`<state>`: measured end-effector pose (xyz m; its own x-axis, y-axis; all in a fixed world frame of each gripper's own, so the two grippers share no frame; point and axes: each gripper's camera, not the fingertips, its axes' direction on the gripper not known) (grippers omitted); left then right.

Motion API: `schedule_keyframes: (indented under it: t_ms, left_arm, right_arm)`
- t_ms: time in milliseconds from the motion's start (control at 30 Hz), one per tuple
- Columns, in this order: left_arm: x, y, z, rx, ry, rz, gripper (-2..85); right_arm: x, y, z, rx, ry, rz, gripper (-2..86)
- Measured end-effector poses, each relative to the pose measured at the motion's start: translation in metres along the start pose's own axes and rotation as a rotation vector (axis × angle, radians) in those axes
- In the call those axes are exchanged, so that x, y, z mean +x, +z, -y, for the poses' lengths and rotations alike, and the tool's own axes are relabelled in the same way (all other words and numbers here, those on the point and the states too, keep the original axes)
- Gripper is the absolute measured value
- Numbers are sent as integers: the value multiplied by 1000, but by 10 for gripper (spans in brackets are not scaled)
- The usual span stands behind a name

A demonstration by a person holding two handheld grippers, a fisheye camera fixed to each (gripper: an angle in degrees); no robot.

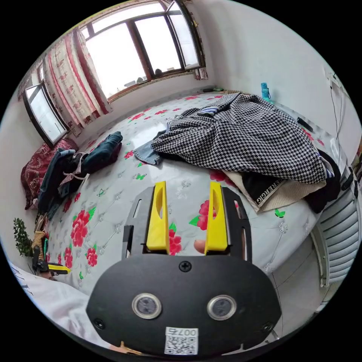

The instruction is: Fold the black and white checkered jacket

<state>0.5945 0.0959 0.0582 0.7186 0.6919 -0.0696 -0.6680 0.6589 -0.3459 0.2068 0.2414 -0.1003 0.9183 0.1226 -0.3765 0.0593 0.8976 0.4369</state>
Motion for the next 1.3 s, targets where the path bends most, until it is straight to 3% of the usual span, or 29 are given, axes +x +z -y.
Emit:
schedule_keyframes:
  t_ms: [233,300,467,533,700,933,1033,1133,1233,1300]
  left_arm:
    - [26,10,33,-126,69,95,-10]
    - [31,12,37,-145,83,110,-10]
    - [45,17,47,-204,113,169,-9]
    - [46,18,47,-213,123,175,-9]
    - [31,18,38,-184,140,93,-9]
    - [-15,19,3,-43,124,-132,-10]
    - [-29,0,-22,137,103,-200,-10]
    - [-52,-22,-55,314,39,-277,-10]
    - [-80,-35,-93,422,-33,-290,-10]
    - [-98,-43,-121,481,-79,-256,-10]
  right_arm:
    - [-87,83,137,-87,-297,-90,141]
    - [-119,130,182,-207,-390,-175,138]
    - [-134,217,234,-506,-354,-365,100]
    - [-137,212,245,-482,-351,-399,67]
    - [-130,127,245,-268,-248,-168,12]
    - [-138,-7,196,-171,-269,270,0]
    - [-202,-42,154,-170,-437,210,0]
    - [-266,-59,117,-188,-560,356,0]
    - [-337,-68,79,-253,-645,719,1]
    - [-410,-68,33,-397,-799,959,6]
